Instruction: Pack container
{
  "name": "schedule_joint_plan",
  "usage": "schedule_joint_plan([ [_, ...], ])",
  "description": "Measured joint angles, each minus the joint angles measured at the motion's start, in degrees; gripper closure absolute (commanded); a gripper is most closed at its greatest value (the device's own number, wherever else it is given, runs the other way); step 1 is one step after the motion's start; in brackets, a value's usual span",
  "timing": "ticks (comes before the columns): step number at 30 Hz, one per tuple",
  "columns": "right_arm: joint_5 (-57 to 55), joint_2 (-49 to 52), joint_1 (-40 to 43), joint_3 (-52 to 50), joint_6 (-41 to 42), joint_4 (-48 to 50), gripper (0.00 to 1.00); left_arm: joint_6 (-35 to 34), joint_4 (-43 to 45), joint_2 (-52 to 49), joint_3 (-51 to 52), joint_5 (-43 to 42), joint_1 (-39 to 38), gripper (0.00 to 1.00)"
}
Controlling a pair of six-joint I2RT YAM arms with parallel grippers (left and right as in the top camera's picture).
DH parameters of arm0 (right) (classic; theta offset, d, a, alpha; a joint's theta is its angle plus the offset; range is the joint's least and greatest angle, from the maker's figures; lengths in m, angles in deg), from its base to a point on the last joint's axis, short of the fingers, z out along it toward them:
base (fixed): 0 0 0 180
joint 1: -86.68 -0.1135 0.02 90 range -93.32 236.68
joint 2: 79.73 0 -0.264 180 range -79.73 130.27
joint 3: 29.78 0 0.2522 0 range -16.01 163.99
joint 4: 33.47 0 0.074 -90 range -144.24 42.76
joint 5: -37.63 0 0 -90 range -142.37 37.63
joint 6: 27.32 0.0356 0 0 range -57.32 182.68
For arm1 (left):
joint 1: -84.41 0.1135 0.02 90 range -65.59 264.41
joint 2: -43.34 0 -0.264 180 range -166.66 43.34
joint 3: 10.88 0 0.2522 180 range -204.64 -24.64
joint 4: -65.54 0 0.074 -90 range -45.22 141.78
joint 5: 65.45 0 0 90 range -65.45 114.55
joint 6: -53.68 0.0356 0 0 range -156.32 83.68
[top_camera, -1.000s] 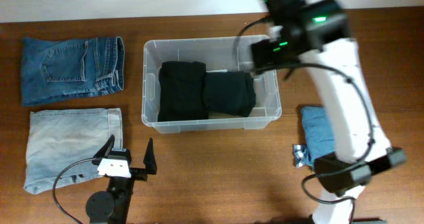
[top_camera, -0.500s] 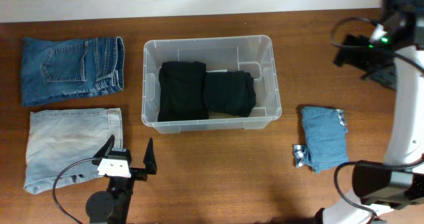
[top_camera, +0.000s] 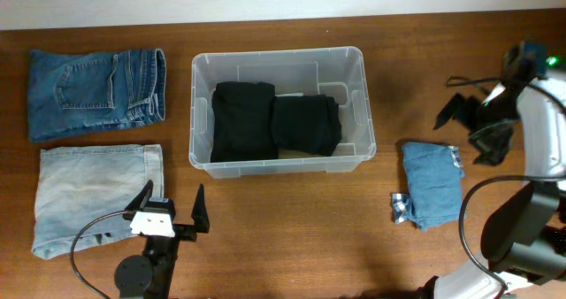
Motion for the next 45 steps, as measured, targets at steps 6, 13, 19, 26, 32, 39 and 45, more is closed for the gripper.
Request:
schedule_joint_plan([
  [6,2.0,0.0,0.0,-11.8,2.5,7.7,0.01,0.0,0.0,0.0,0.0,0.0,0.0,0.01],
  [13,2.8,0.0,0.0,-20.5,2.9,12.6,0.02,0.0,0.0,0.0,0.0,0.0,0.0,0.01],
  [19,3.0,0.0,0.0,-26.5,3.0,19.1,0.01,0.0,0.0,0.0,0.0,0.0,0.0,0.01],
  [26,2.3,-0.8,0.0,-31.8,4.1,27.9,0.02,0.0,0.0,0.0,0.0,0.0,0.0,0.00],
  [32,2.1,-2.7,0.0,-33.4,5.8,35.4,0.01,0.0,0.0,0.0,0.0,0.0,0.0,0.01],
  [39,2.3,-2.2,0.0,-33.3,5.1,51.1,0.02,0.0,0.0,0.0,0.0,0.0,0.0,0.01],
  [45,2.9,-0.2,0.0,-33.8,3.6,65.2,0.02,0.0,0.0,0.0,0.0,0.0,0.0,0.01],
])
